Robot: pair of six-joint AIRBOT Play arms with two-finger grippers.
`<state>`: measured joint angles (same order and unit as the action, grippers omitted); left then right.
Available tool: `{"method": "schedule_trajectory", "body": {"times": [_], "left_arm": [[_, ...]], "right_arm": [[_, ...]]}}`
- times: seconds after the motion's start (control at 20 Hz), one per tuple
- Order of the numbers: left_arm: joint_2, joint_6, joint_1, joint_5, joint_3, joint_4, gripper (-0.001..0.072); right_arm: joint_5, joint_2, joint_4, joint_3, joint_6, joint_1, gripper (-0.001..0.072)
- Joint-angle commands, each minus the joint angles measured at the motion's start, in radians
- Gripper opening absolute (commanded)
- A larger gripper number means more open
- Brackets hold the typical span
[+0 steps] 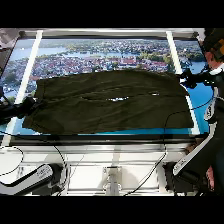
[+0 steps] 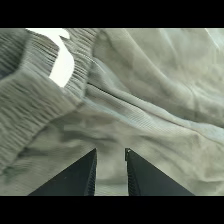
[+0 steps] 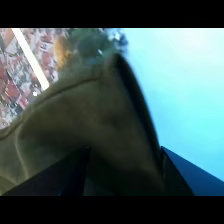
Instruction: Fold the clothes and pants, and hang the long-sleeved shirts on hangers.
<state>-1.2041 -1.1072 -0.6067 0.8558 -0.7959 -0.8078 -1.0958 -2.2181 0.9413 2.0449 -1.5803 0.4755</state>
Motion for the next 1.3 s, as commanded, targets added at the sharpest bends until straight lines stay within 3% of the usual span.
{"method": "schedule_trajectory", "body": {"times": [0.0, 0.05, 0.15, 0.75, 0.8, 0.85, 0.9, 0.95, 1.1, 1.15, 1.2, 1.25], "left_arm": [[-0.001, 0.000, 0.024, 0.001, 0.001, 0.000, 0.0223], [-0.001, 0.000, 0.023, 0.001, 0.001, 0.000, 0.0223], [-0.001, 0.000, 0.023, 0.001, 0.001, 0.000, 0.0223], [-0.001, 0.000, 0.022, -0.008, 0.001, -0.003, 0.0223], [-0.001, 0.000, 0.022, -0.008, 0.001, -0.003, 0.0224], [-0.001, 0.000, 0.022, -0.010, 0.001, -0.003, 0.0225], [-0.001, 0.000, 0.022, -0.015, 0.001, -0.002, 0.0225], [-0.001, 0.000, 0.022, -0.024, 0.001, -0.002, 0.0225], [-0.001, 0.000, 0.022, -0.033, 0.001, -0.003, 0.0225], [-0.001, 0.001, 0.021, -0.034, 0.001, -0.003, 0.0225], [0.000, 0.000, 0.021, -0.037, 0.000, -0.002, 0.0218], [0.000, 0.000, 0.021, -0.044, 0.000, 0.001, 0.0202]], "right_arm": [[0.042, -0.002, 0.016, 0.001, 0.001, -0.037, 0.0434], [0.041, -0.002, 0.016, 0.001, 0.001, -0.041, 0.0365], [0.042, -0.001, 0.014, 0.001, 0.000, -0.045, 0.0030], [0.204, 0.065, 0.175, 0.003, 0.001, -0.045, 0.0042], [0.210, 0.065, 0.175, 0.003, 0.001, -0.045, 0.0145], [0.213, 0.067, 0.173, 0.003, 0.000, -0.045, 0.0328], [0.212, 0.071, 0.174, 0.004, 0.000, -0.045, 0.0427], [0.211, 0.079, 0.174, 0.004, 0.000, -0.043, 0.0429], [0.183, 0.126, 0.180, 0.003, 0.000, -0.026, 0.0425], [0.148, 0.145, 0.187, 0.003, 0.001, -0.014, 0.0382], [0.095, 0.166, 0.192, 0.004, 0.005, 0.002, 0.0174], [0.043, 0.184, 0.192, 0.004, 0.006, 0.019, 0.0037]]}}
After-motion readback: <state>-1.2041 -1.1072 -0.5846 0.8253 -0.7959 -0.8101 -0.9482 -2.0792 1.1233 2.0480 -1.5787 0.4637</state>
